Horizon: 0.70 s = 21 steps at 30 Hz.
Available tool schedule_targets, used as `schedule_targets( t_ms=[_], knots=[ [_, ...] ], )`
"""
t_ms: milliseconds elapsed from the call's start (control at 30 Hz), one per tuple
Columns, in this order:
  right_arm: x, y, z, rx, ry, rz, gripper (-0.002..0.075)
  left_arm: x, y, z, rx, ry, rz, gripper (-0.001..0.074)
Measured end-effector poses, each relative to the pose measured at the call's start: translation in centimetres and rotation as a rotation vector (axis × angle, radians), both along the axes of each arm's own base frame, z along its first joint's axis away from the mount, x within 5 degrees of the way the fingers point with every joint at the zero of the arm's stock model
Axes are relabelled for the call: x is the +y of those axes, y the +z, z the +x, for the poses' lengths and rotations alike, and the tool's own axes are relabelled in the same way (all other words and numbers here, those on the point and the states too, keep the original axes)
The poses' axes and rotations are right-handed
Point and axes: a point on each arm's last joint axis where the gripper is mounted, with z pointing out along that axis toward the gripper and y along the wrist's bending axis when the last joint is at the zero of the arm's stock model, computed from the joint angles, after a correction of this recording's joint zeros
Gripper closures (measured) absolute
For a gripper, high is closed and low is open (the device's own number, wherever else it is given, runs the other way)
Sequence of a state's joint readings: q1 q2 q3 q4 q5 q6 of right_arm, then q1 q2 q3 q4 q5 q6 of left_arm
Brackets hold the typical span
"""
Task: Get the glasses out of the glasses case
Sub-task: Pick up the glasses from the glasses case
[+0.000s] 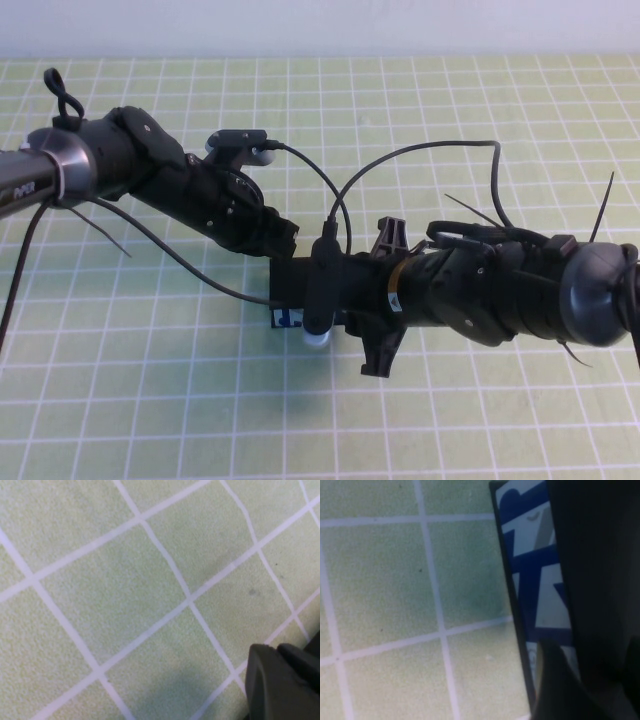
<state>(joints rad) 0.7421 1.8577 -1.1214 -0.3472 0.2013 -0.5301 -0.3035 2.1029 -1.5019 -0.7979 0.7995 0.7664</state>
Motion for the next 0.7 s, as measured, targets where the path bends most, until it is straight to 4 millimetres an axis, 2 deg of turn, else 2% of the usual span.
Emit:
schedule_targets(
  t_ms=[67,233,433,567,700],
  knots=[
    [0.0,0.0,0.0,-0.007,0.006,-0.004,0.0494,0.0,0.0,0.0,0.0,0.0,0.0,0.0739],
    [0.0,0.1,0.2,-0.03,0.028,-0.021,0.0652,0.0,0.0,0.1,-0.004,0.004,0.001,0.0739],
    [0.0,0.6,0.2,-0.04,0.033,-0.026,0.0687,0.0,0.3,0.1,-0.015,0.006,-0.001,0.0739],
    [0.0,2.0,0.3,-0.057,0.015,0.006,0.0711,0.6,2.8,-0.2,-0.063,0.01,-0.015,0.0739],
    [-0.1,2.7,0.1,-0.062,0.007,0.014,0.072,2.4,7.9,-1.0,-0.163,0.032,-0.051,0.0739]
  ],
)
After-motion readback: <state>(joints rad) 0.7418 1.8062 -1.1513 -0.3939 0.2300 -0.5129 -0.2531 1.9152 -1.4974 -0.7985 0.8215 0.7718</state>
